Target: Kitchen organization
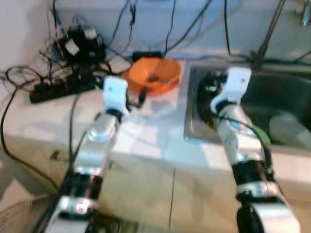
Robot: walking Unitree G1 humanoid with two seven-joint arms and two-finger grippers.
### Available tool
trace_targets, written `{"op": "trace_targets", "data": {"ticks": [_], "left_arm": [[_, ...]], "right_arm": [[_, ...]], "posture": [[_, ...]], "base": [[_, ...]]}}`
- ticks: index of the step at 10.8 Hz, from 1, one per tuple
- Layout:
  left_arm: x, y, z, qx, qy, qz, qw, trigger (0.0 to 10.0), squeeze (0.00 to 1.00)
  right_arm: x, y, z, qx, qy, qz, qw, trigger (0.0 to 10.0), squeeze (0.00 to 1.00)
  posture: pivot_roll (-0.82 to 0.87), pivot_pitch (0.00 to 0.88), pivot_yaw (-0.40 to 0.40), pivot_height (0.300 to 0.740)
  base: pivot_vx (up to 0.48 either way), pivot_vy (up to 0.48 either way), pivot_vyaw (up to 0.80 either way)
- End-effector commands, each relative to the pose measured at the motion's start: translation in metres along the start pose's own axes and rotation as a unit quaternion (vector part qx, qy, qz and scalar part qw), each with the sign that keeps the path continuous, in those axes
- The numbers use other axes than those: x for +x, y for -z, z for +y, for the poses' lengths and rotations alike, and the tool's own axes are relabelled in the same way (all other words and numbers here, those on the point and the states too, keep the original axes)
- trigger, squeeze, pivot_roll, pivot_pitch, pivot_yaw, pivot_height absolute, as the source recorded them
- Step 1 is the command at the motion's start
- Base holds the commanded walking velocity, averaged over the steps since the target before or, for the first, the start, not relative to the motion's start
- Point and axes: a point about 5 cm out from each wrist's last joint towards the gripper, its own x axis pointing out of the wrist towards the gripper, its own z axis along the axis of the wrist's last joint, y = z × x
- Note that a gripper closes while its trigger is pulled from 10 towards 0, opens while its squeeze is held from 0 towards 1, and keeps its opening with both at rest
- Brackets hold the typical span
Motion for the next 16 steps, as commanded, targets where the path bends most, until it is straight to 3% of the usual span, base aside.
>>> {"op": "trace_targets", "data": {"ticks": [1,16], "left_arm": [[0.0004,-0.0037,0.0047,0.001,-0.005,-0.004,1.0,10.0,0.0],[-0.0023,-0.0061,0.006,0.002,-0.002,-0.008,1.0,10.0,0.0]], "right_arm": [[0.0017,-0.0023,0.0086,0.001,-0.012,-0.003,1.0,10.0,0.0],[0.0012,-0.0005,0.0112,0.001,-0.017,0.002,1.0,10.0,0.0]], "posture": [[0.16,0.026,0.062,0.74],[0.17,0.049,0.058,0.74]], "base": [[0.262,0.0,0.0],[0.23,0.0,0.0]]}}
